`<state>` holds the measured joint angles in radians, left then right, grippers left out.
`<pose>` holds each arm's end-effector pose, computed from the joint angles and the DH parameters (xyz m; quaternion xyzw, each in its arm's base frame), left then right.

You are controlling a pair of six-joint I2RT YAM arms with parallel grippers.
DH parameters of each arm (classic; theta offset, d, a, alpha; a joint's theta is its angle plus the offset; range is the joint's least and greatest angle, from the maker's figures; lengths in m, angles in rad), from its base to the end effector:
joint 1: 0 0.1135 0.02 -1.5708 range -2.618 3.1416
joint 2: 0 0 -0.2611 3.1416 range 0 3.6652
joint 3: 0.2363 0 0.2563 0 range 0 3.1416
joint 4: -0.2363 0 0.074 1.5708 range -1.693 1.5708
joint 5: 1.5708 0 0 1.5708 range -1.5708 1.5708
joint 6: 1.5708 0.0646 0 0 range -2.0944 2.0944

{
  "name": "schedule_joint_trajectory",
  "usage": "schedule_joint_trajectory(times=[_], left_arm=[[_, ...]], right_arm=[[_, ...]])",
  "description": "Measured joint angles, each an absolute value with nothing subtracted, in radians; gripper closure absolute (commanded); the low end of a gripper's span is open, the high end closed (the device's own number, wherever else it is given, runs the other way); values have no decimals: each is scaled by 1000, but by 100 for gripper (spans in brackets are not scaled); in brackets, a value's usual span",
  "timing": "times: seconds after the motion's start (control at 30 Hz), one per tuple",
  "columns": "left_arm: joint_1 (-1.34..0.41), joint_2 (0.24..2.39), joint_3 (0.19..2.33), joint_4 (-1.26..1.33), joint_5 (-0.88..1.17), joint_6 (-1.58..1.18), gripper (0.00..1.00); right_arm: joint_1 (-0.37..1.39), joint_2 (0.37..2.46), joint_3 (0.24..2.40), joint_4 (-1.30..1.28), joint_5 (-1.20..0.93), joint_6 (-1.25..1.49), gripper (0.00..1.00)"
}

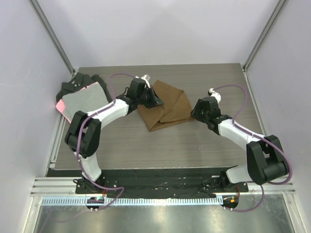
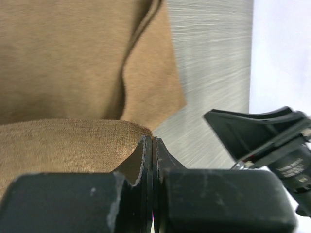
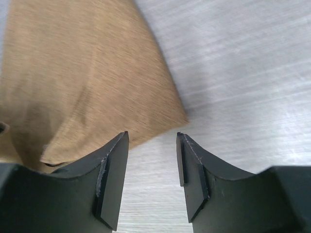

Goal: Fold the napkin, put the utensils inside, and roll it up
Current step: Fold the napkin

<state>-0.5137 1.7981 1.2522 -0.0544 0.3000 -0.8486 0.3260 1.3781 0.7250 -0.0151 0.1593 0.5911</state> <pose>0.3694 -0.2304 0.2131 -0.0770 0.8740 -0.3931 0.2750 0.2993 0.0904 0.1806 0.1530 0.8846 0.1282 0.4215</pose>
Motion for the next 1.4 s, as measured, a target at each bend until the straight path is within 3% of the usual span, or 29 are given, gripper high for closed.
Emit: schedule_joint_trajectory(times=[1.4], left_arm=[[-696, 2276, 1809, -211, 348, -672, 100]], right_arm=[[273, 1352, 671, -51, 156, 590, 47]])
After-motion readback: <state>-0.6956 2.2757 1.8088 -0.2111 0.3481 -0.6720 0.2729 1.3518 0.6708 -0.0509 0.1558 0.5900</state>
